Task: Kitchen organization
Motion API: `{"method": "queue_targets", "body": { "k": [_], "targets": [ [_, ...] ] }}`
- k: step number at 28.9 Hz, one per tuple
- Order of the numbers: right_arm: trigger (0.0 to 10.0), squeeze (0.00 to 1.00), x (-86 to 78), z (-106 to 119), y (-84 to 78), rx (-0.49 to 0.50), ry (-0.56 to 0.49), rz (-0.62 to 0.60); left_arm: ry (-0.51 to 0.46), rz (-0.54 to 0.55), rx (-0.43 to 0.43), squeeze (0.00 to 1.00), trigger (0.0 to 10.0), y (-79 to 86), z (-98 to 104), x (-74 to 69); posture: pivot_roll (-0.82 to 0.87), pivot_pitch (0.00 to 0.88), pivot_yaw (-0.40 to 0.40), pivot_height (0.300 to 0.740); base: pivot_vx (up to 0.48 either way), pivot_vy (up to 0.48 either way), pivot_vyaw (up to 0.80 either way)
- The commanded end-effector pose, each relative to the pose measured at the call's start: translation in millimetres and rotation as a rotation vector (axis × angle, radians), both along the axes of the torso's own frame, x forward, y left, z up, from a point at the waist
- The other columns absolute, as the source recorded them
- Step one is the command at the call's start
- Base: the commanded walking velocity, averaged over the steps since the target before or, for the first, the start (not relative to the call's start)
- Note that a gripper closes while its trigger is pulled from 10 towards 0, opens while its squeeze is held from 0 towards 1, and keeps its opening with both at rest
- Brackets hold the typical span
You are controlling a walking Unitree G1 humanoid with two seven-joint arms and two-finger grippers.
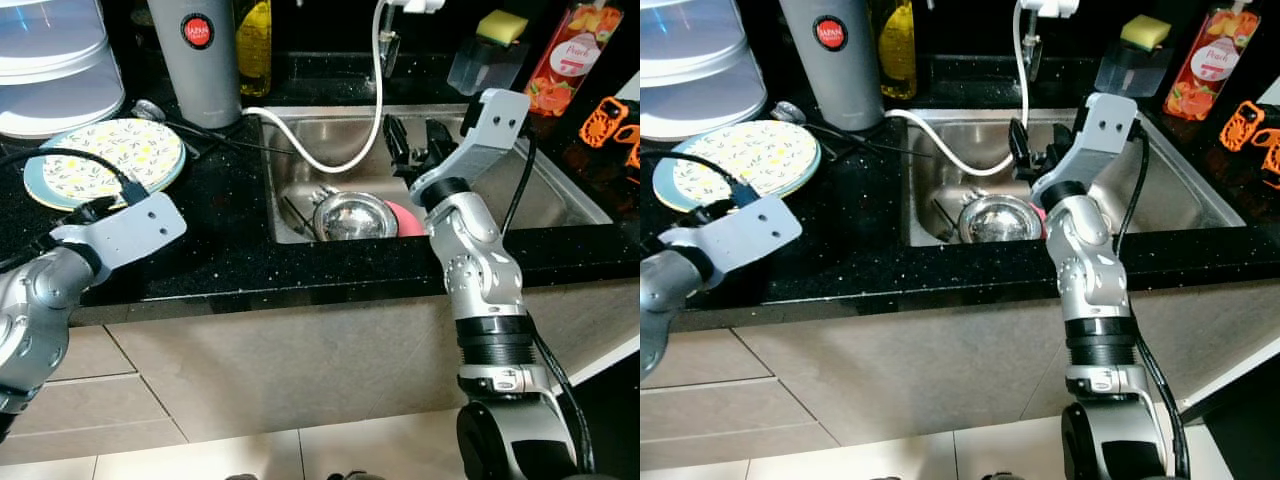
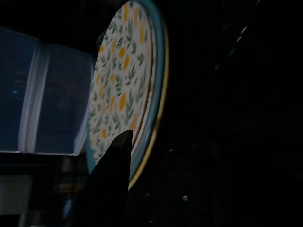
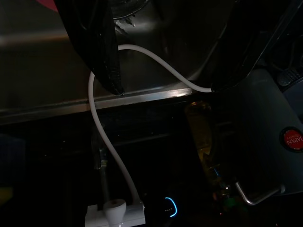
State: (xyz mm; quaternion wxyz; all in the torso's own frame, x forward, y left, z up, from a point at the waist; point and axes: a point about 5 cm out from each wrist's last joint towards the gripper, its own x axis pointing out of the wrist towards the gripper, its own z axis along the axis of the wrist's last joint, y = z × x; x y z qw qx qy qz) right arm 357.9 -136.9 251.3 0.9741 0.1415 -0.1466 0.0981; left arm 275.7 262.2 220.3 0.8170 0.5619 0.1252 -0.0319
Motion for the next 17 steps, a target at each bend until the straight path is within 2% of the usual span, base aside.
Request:
{"method": "queue_targets", "body": {
  "k": [1, 5, 10, 12, 13, 14, 15, 16, 17],
  "targets": [
    [10.0, 0.0, -0.5, -1, -2.5, 0.009, 0.013, -0.006, 0.049, 0.056, 0.093, 0.0, 10.0, 14.7, -9, -0.6, 0.24, 0.014, -0.054, 0.74, 0.0, 0.0, 0.0],
    [10.0, 0.0, -0.9, -2, -2.7, 0.011, 0.015, -0.007, 0.041, 0.109, 0.179, 0.0, 10.0, 28.8, -10, 4.5, 0.23, 0.013, -0.055, 0.74, 0.0, 0.0, 0.0],
    [10.0, 0.0, -0.7, -2, -2.3, 0.011, 0.017, -0.006, 0.05, 0.118, 0.217, 0.0, 10.0, 33.2, -14, 8.2, 0.23, 0.014, -0.057, 0.74, 0.0, 0.0, 0.0],
    [10.0, 0.0, -0.5, -2, -1.8, 0.012, 0.018, -0.005, 0.06, 0.093, 0.232, 0.0, 8.7, 31.7, -20, 15.7, 0.23, 0.016, -0.057, 0.74, 0.0, 0.0, 0.0],
    [10.0, 0.0, -0.5, -2, -1.5, 0.011, 0.019, -0.004, 0.061, 0.073, 0.232, 0.0, 7.3, 29.0, -23, 19.7, 0.23, 0.017, -0.058, 0.74, 0.0, 0.0, 0.0],
    [10.0, 0.0, -0.5, -2, -1.5, 0.011, 0.019, -0.004, 0.061, 0.073, 0.232, 0.0, 7.3, 29.0, -23, 19.7, 0.23, 0.017, -0.058, 0.74, 0.0, 0.0, 0.0],
    [10.0, 0.0, -0.6, -2, -1.3, 0.011, 0.019, -0.004, 0.062, 0.056, 0.233, 0.0, 6.3, 26.8, -24, 23.0, 0.23, 0.017, -0.058, 0.74, 0.0, 0.0, 0.0],
    [10.0, 0.0, -0.6, -2, -1.3, 0.011, 0.019, -0.004, 0.062, 0.056, 0.233, 0.0, 6.3, 26.8, -24, 23.0, 0.23, 0.017, -0.058, 0.74, 0.0, 0.0, 0.0],
    [10.0, 0.0, -0.7, -2, -1.2, 0.01, 0.019, -0.004, 0.065, 0.043, 0.236, 0.0, 4.7, 25.0, -26, 25.5, 0.22, 0.017, -0.055, 0.74, 0.0, 0.0, 0.0]
  ]
}}
